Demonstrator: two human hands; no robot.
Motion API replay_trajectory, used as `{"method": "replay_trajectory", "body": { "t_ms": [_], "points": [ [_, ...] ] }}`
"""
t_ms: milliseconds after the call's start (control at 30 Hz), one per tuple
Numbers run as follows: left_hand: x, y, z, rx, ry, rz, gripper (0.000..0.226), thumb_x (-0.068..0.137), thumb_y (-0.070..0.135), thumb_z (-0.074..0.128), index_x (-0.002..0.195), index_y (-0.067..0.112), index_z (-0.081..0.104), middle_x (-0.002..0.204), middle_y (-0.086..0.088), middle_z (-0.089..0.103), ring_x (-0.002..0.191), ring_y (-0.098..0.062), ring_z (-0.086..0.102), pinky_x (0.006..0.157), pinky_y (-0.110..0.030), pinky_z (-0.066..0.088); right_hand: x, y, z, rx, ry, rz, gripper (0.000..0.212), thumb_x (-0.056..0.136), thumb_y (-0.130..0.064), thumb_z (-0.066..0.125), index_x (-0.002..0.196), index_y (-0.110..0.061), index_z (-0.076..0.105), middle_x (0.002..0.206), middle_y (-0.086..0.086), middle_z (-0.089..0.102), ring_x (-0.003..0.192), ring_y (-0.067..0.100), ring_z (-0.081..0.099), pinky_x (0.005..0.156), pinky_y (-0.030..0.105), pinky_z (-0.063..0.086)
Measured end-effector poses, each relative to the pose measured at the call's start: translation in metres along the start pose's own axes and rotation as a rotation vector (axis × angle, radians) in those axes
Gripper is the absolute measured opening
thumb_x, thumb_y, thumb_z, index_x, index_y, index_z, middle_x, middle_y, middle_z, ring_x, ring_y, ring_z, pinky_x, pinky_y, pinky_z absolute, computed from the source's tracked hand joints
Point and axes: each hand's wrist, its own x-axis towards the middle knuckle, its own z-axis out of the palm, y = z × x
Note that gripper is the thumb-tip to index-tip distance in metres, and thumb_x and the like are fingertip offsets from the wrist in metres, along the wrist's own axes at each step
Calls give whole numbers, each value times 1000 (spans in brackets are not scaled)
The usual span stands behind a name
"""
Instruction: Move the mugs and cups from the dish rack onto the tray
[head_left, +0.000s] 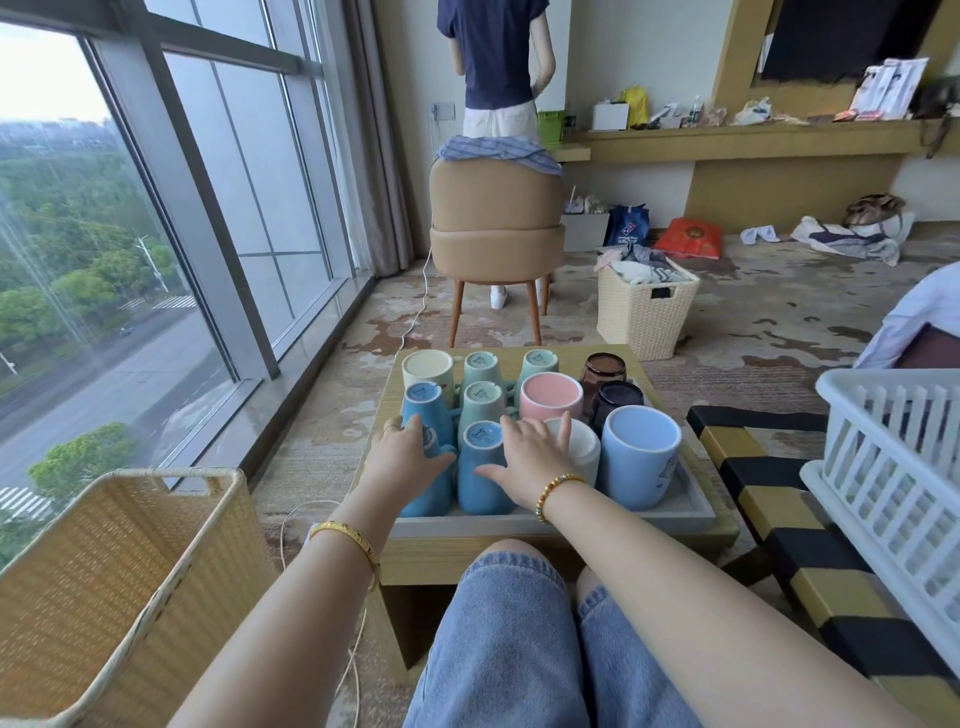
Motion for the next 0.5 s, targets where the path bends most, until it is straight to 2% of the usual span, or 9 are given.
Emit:
{"method": "replay_trajectory", "body": {
  "t_ms": [100, 200, 333, 433, 500],
  "points": [
    [-5, 12, -1, 24, 84, 39, 60, 89, 41, 53, 137, 10, 34, 149, -17, 28, 134, -36, 28, 109, -42, 28, -5, 5, -6, 10, 29, 11, 66, 89, -54, 43, 140, -14, 31, 143, 6, 43, 137, 24, 31, 112, 59, -6],
    [-11, 25, -5, 2, 154, 87, 51, 91, 33, 49, 136, 11, 36, 146, -16, 33, 131, -35, 32, 108, -42, 29, -9, 9, -12, 34, 62, 22, 56, 92, -51, 40, 136, -17, 38, 140, 4, 46, 135, 23, 34, 113, 59, -6],
    [-21, 44, -10, -62, 220, 127, 45, 92, 28, 47, 134, 12, 41, 141, -14, 40, 128, -32, 36, 102, -41, 34, -15, 16, -21, 75, 136, 32, 36, 94, -41, 41, 119, -17, 51, 130, 2, 53, 128, 24, 41, 114, 58, 0],
    [-28, 57, -16, -215, 281, 176, 42, 93, 22, 48, 133, 11, 44, 139, -14, 42, 127, -30, 38, 102, -38, 34, -24, 18, -35, 187, 285, 50, 28, 94, -26, 42, 114, -13, 57, 124, 5, 56, 120, 28, 46, 114, 51, 18],
    [-42, 65, -20, -379, 330, 210, 39, 92, 18, 48, 131, 11, 47, 136, -12, 46, 125, -26, 41, 99, -33, 35, -38, 19, -44, 414, 440, 125, 27, 93, -16, 43, 113, -7, 59, 122, 11, 56, 115, 30, 49, 106, 44, 31]
  ]
}}
